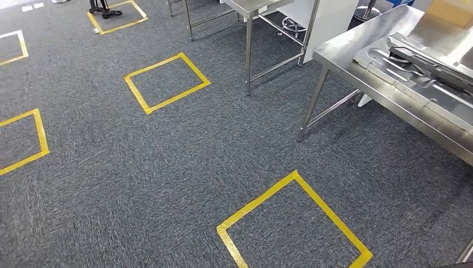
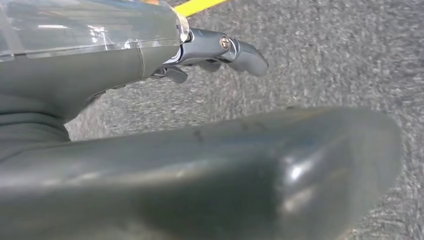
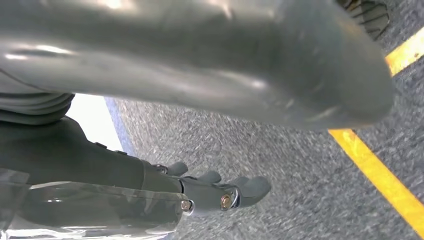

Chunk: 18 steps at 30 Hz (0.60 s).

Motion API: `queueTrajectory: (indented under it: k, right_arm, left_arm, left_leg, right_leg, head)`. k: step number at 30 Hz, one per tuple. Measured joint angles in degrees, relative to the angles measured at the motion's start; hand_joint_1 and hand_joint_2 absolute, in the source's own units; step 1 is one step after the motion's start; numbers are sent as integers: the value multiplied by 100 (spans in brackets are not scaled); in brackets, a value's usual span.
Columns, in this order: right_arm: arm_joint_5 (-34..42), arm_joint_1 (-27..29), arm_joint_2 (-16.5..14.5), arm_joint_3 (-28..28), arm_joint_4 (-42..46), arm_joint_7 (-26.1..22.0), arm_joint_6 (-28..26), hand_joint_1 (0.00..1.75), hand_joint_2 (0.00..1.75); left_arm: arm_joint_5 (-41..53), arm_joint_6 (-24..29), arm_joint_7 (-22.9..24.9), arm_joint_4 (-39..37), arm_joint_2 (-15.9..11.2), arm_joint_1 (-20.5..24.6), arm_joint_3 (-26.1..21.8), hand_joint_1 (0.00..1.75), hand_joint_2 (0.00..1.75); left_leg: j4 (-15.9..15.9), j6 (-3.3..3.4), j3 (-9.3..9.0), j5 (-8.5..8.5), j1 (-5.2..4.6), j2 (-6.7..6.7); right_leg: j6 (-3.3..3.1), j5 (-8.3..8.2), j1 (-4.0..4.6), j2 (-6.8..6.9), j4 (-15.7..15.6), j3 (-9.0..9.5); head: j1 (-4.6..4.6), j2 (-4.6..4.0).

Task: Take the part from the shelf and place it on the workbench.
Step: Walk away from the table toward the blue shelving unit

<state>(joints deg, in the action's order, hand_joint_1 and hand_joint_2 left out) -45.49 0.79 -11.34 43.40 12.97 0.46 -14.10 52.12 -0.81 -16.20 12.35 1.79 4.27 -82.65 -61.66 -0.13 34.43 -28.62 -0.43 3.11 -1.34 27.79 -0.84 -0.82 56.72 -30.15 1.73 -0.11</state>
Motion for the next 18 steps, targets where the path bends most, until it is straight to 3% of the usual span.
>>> queueTrajectory:
  k: [2, 3, 4, 5, 8, 10, 12, 13, 15, 16, 18]
  right_arm:
    - [-7, 28, 1, 36, 8, -17, 25, 0, 0]
    - [-17, 36, 2, 58, 13, -31, 34, 0, 0]
    - [-28, 38, 3, 82, 18, -46, 43, 0, 0]
    - [-39, 37, 4, 108, 24, -58, 54, 0, 0]
    - [-61, 37, 15, 167, 44, -71, 80, 0, 0]
    - [-77, 35, 27, 192, 57, -84, 94, 0, 0]
    - [-117, 13, 31, 220, 69, -111, 125, 0, 0]
    - [-147, 1, 34, 240, 77, -135, 147, 0, 0]
    - [-203, 4, 46, 291, 87, -208, 181, 0, 0]
    - [-219, 16, 51, 317, 90, -249, 186, 0, 0]
    - [-227, 31, 57, 375, 93, -326, 177, 0, 0]
  left_arm:
    - [9, 4, 13, -1, -2, 26, 4, 0, 0]
    - [15, 9, 26, -1, -4, 31, 5, 0, 0]
    - [20, 13, 38, -1, -5, 26, 7, 0, 0]
    - [26, 16, 47, -1, -7, 18, 7, 0, 0]
    - [46, 16, 54, -1, -10, 16, 9, 0, 0]
    - [58, 20, 51, -2, -10, 30, 13, 0, 0]
    - [64, 61, 51, -3, -19, 19, 16, 0, 0]
    - [66, 103, 49, -3, -23, 8, 16, 0, 0]
    - [92, 195, -4, -3, -28, 3, 23, 0, 0]
    - [120, 221, -60, -3, -27, 5, 33, 0, 0]
    - [194, 254, -218, -2, -17, 11, 63, 0, 0]
  left_leg:
    - [-716, -82, 355, -366, 58, -194]
    - [-1014, -122, 505, -472, 96, -222]
    - [-1136, -158, 565, -476, 133, -242]
    - [-1044, -190, 515, -377, 168, -269]
    - [43, -236, -70, 117, 214, -547]
    - [388, -176, -243, 207, 183, -656]
    - [389, -77, -224, 204, 147, -539]
    - [407, -34, -230, 213, 144, -480]
    - [447, 57, -257, 243, 148, -365]
    - [454, 89, -252, 250, 139, -311]
    - [453, 134, -246, 250, 100, -180]
  right_leg:
    - [-17, 12, 4, 167, -9, 12]
    - [-10, 22, 2, 253, -6, 11]
    - [4, 33, -4, 331, -3, 14]
    - [24, 49, -14, 404, 3, 22]
    - [135, 119, -32, 601, 36, 84]
    - [230, 160, -17, 701, 49, 125]
    - [315, 176, -31, 788, 30, 164]
    - [351, 212, -53, 753, 53, 179]
    - [379, 459, -83, 487, 388, 52]
    - [371, 653, -83, 305, 736, -111]
    - [341, 962, -55, 132, 1506, -525]
  head:
    - [17, 0]
    - [17, 0]
    - [17, 0]
    - [17, 0]
    - [20, 0]
    - [11, 0]
    - [-2, 0]
    - [-7, 0]
    - [-18, 0]
    - [-23, 0]
    - [-25, 0]
